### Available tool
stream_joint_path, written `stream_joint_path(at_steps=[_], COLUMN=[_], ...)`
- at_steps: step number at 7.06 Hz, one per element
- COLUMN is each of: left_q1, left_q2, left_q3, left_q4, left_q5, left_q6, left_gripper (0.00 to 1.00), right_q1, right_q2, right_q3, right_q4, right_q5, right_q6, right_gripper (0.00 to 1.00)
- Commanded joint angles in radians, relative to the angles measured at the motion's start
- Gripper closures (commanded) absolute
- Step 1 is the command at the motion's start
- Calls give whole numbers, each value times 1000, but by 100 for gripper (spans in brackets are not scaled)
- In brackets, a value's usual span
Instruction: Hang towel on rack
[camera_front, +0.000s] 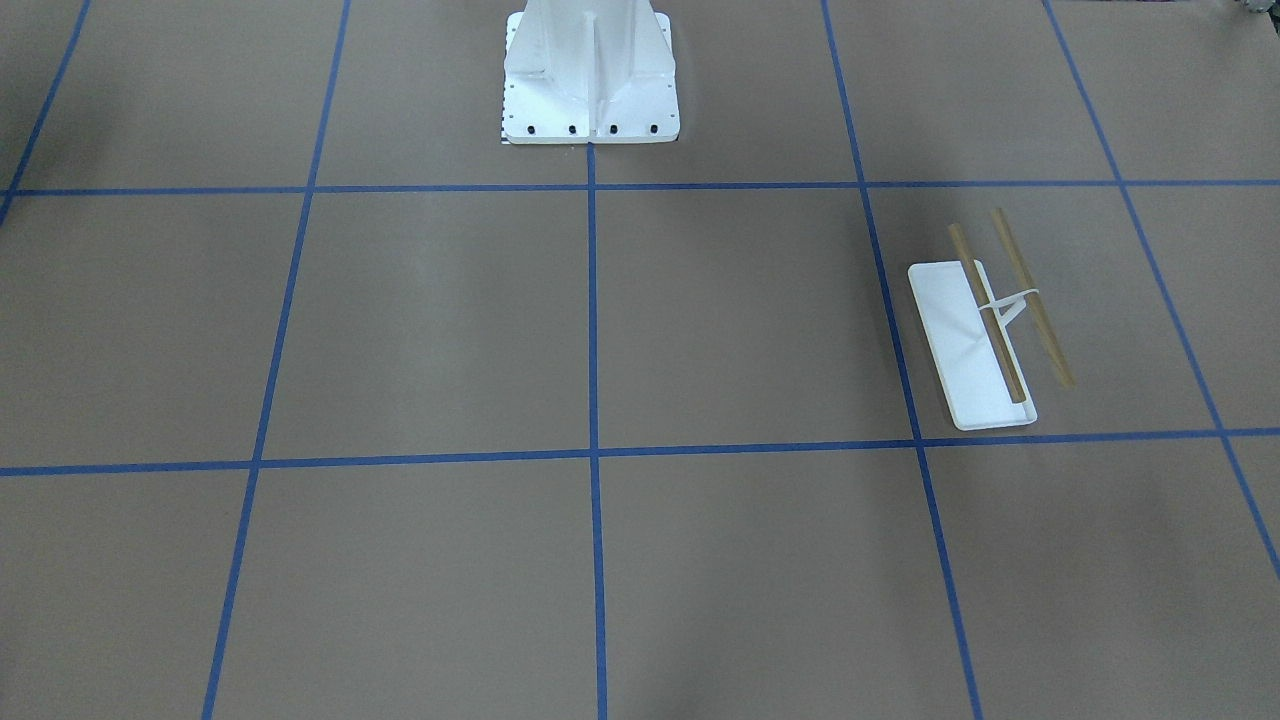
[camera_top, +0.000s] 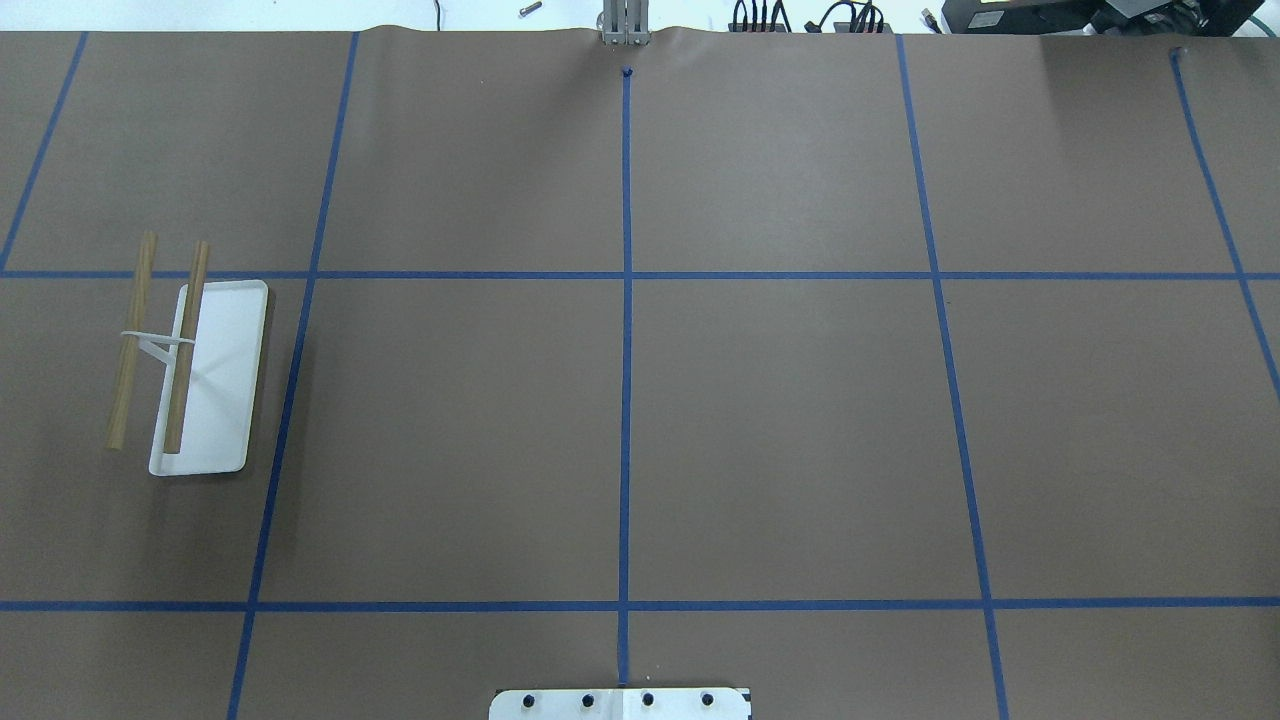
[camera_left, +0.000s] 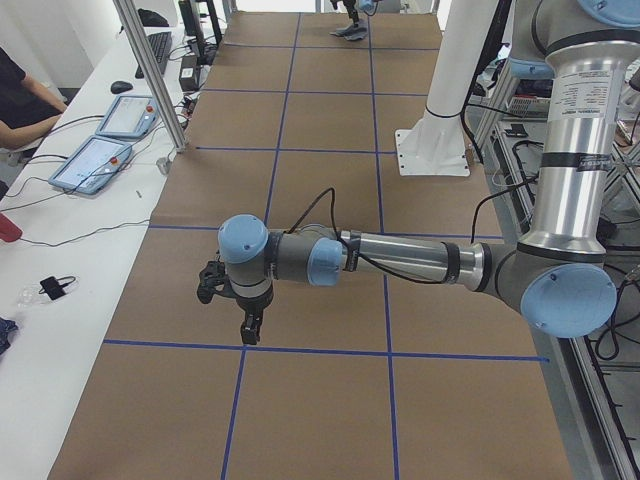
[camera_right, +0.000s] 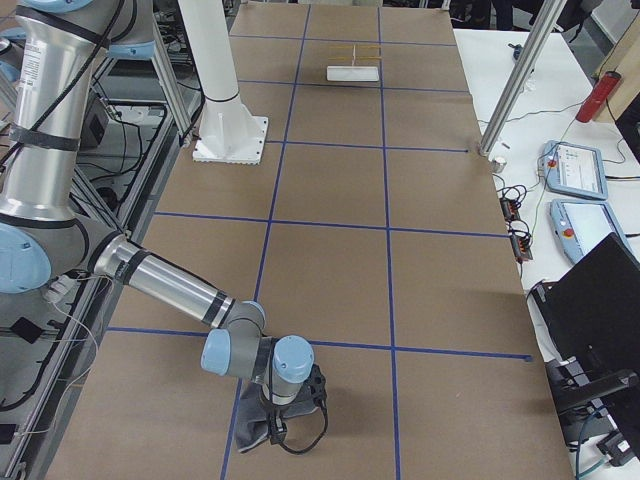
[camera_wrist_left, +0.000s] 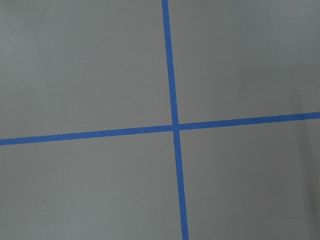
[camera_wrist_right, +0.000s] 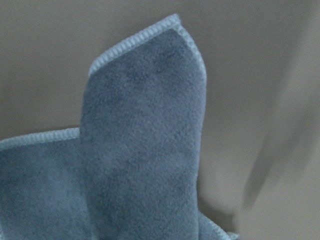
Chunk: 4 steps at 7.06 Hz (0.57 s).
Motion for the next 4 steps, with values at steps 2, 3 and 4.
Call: stream_joint_path(at_steps=[2, 3, 4], left_q1=[0, 0, 0], left_q2=[1, 0, 0], left_q3=[-5, -5, -7], left_q4=[0, 0, 0], left_q5=[0, 0, 0], left_q6=[0, -1, 0], left_gripper=[2, 2, 2], right_q1=[-2, -2, -2], right_q2=[-8, -11, -11], right_q3=[-13, -15, -19], right_q4=[5, 7, 7], right_q5=[48, 59, 70], right_q6=[-3, -3, -25], right_gripper=[0, 36, 94])
